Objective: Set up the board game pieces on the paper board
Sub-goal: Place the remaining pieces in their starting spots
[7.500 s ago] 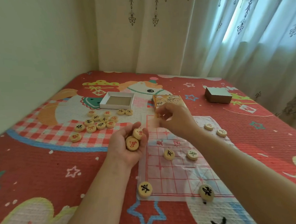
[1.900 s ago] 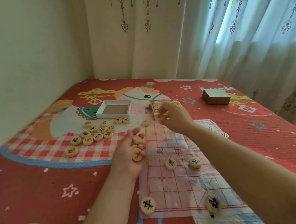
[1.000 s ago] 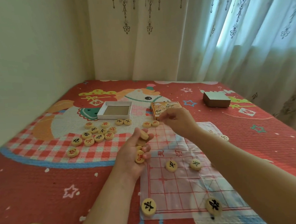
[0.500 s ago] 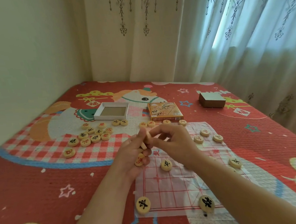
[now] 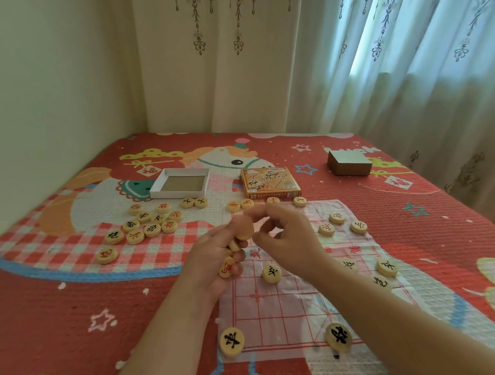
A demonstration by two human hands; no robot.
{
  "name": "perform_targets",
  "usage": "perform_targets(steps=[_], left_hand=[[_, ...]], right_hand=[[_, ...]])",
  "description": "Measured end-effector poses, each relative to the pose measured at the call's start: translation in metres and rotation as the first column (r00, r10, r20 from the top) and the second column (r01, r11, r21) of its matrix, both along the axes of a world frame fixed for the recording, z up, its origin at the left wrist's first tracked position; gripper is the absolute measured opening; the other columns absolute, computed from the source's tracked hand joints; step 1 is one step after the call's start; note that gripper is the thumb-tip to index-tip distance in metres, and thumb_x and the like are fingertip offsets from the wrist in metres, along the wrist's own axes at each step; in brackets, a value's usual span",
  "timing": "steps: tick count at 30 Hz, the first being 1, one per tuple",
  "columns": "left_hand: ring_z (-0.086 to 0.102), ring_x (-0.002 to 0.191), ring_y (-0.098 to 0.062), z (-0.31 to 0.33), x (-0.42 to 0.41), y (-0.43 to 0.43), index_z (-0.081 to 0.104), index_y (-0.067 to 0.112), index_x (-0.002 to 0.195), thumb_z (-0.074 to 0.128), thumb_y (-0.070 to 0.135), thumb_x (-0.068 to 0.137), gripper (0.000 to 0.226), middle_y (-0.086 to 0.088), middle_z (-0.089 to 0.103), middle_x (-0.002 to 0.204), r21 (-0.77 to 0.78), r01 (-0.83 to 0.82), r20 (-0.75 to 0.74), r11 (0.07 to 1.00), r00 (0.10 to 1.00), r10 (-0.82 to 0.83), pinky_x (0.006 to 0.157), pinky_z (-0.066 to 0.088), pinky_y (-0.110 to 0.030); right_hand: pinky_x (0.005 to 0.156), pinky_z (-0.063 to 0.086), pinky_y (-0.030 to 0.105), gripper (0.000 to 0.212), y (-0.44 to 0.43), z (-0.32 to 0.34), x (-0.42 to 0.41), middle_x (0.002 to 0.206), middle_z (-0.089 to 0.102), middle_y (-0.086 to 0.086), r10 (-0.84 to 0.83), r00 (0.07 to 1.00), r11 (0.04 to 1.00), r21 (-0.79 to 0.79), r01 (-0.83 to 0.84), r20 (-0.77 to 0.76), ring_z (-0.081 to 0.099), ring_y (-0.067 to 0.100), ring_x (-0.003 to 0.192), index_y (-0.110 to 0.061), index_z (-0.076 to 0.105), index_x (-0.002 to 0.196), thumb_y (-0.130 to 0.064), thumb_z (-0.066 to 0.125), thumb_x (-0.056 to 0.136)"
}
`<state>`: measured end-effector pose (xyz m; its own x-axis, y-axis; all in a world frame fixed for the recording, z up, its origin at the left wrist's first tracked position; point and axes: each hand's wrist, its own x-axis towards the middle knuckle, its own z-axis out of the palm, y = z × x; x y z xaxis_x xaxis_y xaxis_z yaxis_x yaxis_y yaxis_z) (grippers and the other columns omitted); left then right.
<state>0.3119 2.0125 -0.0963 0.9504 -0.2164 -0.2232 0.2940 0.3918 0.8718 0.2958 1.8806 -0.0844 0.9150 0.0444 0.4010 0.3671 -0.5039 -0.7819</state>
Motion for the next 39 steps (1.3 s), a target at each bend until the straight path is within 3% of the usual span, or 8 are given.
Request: perform_targets(steps=[5, 10, 14, 17, 21, 27, 35, 39], left_hand=[[0.038, 0.038, -0.007, 0.000, -0.005, -0.003, 0.057, 0.010, 0.078, 0.066, 0.030, 0.074, 0.023, 0.000, 0.047, 0.054, 0.063, 0.008, 0.056, 0.998, 0.998, -0.011, 0.031, 0.026, -0.014], [0.038, 0.037, -0.006, -0.001, -0.004, -0.003, 0.057, 0.009, 0.083, 0.059, 0.029, 0.087, 0.020, 0.001, 0.050, 0.055, 0.060, 0.034, 0.054, 0.998, 0.998, -0.038, 0.031, 0.028, -0.013], [0.038, 0.038, -0.007, -0.001, -0.003, -0.005, 0.056, 0.008, 0.082, 0.056, 0.029, 0.088, 0.021, -0.004, 0.047, 0.063, 0.043, 0.079, 0.036, 0.996, 0.996, -0.080, 0.030, 0.027, -0.013], [0.039, 0.038, -0.005, 0.002, 0.000, -0.011, 0.060, 0.006, 0.092, 0.055, 0.030, 0.090, 0.025, -0.003, 0.048, 0.065, -0.036, 0.090, -0.039, 0.995, 0.995, -0.091, 0.030, 0.028, -0.012], [0.040, 0.035, -0.006, 0.011, 0.011, -0.018, 0.058, 0.001, 0.101, 0.047, 0.015, 0.090, 0.021, -0.006, 0.046, 0.068, -0.207, 0.084, -0.122, 0.975, 0.986, -0.111, 0.029, 0.029, -0.011], [0.037, 0.037, -0.005, 0.008, 0.015, -0.020, 0.055, 0.005, 0.099, 0.041, 0.002, 0.086, 0.019, -0.007, 0.049, 0.074, -0.250, -0.001, -0.097, 0.968, 0.995, -0.024, 0.029, 0.028, -0.011], [0.038, 0.037, -0.005, 0.002, 0.022, -0.009, 0.055, 0.011, 0.095, 0.039, 0.023, 0.097, 0.020, -0.010, 0.059, 0.080, -0.295, -0.103, -0.079, 0.950, 0.993, 0.083, 0.030, 0.030, -0.013], [0.039, 0.038, -0.005, -0.002, 0.023, -0.011, 0.056, 0.011, 0.099, 0.037, 0.026, 0.098, 0.024, -0.010, 0.060, 0.081, -0.252, -0.097, -0.076, 0.963, 0.994, 0.080, 0.030, 0.030, -0.013]], right_hand=[[0.063, 0.038, 0.011, 0.021, 0.005, -0.003, -0.002, 0.088, 0.059, -0.006, -0.016, 0.993, 0.981, -0.192, 0.039, 0.118, 0.053, 0.008, 0.070, -0.018, 0.068, 0.093, -0.017, 0.074, 0.074], [0.065, 0.036, 0.010, 0.028, -0.001, -0.004, 0.002, 0.085, 0.056, -0.005, -0.032, 0.985, 0.959, -0.272, 0.077, 0.167, 0.048, 0.007, 0.071, -0.014, 0.071, 0.100, -0.020, 0.075, 0.074], [0.067, 0.037, 0.005, 0.030, -0.010, 0.001, 0.005, 0.088, 0.056, -0.010, -0.041, 0.993, 0.959, -0.276, 0.071, 0.113, 0.048, -0.002, 0.072, -0.018, 0.069, 0.108, -0.024, 0.072, 0.078], [0.065, 0.039, 0.005, 0.028, -0.022, 0.008, 0.010, 0.090, 0.060, -0.010, -0.087, 0.993, 0.968, -0.227, 0.102, 0.074, 0.054, 0.005, 0.077, -0.019, 0.068, 0.108, -0.022, 0.071, 0.080], [0.065, 0.044, 0.018, 0.018, -0.061, 0.016, 0.034, 0.084, 0.064, -0.006, -0.228, 0.972, 0.951, -0.202, 0.235, 0.055, 0.056, 0.010, 0.073, -0.019, 0.064, 0.093, -0.022, 0.072, 0.078], [0.069, 0.048, 0.032, 0.012, -0.156, 0.006, 0.080, 0.087, 0.068, 0.002, -0.574, 0.814, 0.765, -0.415, 0.492, -0.093, 0.059, 0.019, 0.079, -0.016, 0.063, 0.081, -0.027, 0.066, 0.082], [0.075, 0.049, 0.032, 0.007, -0.177, -0.013, 0.104, 0.102, 0.066, 0.002, -0.588, 0.794, 0.698, -0.591, 0.403, -0.154, 0.056, 0.018, 0.088, -0.021, 0.065, 0.090, -0.021, 0.061, 0.084], [0.074, 0.048, 0.031, 0.019, -0.180, -0.016, 0.104, 0.112, 0.062, 0.004, -0.558, 0.799, 0.769, -0.502, 0.396, -0.223, 0.057, 0.022, 0.097, -0.021, 0.068, 0.098, -0.017, 0.054, 0.086]])
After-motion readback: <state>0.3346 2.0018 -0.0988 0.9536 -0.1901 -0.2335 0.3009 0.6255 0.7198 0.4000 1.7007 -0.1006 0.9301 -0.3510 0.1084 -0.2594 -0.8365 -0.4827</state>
